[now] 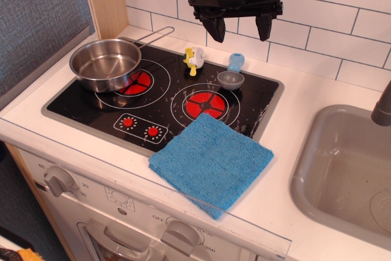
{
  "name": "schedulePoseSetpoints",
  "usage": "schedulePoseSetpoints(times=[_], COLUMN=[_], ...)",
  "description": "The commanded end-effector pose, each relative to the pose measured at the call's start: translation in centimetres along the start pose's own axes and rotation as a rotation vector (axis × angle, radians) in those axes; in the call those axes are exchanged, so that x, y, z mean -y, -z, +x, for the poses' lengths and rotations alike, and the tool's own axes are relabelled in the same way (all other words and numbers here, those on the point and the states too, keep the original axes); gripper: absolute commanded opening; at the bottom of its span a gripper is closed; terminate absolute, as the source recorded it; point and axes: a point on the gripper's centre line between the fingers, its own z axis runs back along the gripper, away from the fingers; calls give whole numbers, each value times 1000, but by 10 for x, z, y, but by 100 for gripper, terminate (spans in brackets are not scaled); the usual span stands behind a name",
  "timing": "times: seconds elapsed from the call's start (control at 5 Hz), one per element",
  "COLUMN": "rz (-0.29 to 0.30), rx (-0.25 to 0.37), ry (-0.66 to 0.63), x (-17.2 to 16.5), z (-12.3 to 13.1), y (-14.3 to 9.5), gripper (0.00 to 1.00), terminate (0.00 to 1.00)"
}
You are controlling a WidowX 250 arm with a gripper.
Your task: Move the blue cloth to the right of the silver pot.
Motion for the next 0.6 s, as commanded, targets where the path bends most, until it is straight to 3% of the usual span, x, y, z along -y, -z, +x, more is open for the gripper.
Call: schedulePoseSetpoints(times=[0.0,0.4], rz=[0,29], rx=[0,22], ry=[0,-51], x=[0,25], z=[0,-28], y=[0,-33], gripper=[100,100], terminate=[0,0])
